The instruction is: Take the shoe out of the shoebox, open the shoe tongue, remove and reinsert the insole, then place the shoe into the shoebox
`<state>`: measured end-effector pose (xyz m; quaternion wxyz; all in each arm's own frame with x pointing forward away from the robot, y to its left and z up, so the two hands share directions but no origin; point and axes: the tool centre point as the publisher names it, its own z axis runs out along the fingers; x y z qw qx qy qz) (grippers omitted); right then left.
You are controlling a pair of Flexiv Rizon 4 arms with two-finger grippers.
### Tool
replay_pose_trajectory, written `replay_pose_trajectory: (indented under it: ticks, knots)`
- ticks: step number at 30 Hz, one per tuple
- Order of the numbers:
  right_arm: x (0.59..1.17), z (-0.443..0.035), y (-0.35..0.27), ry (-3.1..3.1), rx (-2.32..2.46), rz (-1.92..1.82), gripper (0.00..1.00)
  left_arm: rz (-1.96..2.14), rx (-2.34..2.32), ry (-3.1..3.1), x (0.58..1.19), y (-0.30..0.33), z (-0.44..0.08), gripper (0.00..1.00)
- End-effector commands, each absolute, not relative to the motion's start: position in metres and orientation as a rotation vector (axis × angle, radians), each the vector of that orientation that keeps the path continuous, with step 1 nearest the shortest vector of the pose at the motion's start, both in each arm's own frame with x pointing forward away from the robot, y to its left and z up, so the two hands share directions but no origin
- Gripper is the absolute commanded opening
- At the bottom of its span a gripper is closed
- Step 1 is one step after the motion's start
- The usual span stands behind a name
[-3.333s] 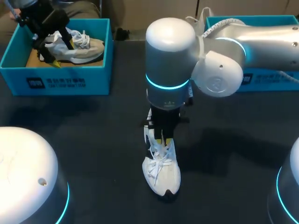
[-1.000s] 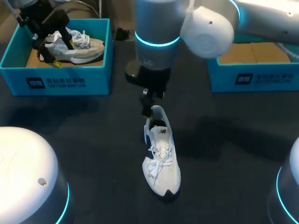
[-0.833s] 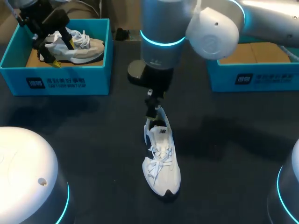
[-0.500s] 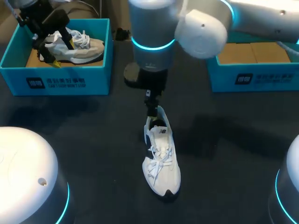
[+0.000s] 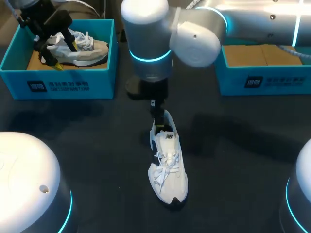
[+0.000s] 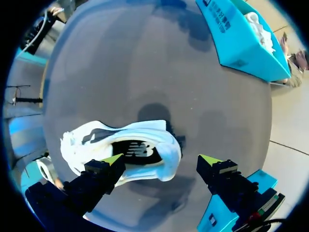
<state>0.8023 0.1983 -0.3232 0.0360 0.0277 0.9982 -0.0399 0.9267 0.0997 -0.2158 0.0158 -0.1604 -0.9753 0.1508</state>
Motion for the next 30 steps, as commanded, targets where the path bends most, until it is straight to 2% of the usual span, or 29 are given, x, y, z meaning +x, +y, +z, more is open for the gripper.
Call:
replay_pose_trajectory:
  ticks: [1, 29, 30]
  knots:
    - [0.805, -0.332, 0.191, 3.049, 0.031, -0.104, 1.0, 0.465, -0.5, -3.034, 0.926, 0.1, -0.215, 1.0]
    - [0.831, -0.386, 0.189, 3.078, -0.025, -0.025, 1.0, 0.465, -0.5, -3.034, 0.926, 0.1, -0.215, 1.0]
    - [0.831, -0.386, 0.189, 3.079, -0.024, -0.025, 0.96, 0.465, -0.5, -3.034, 0.926, 0.1, -0.215, 1.0]
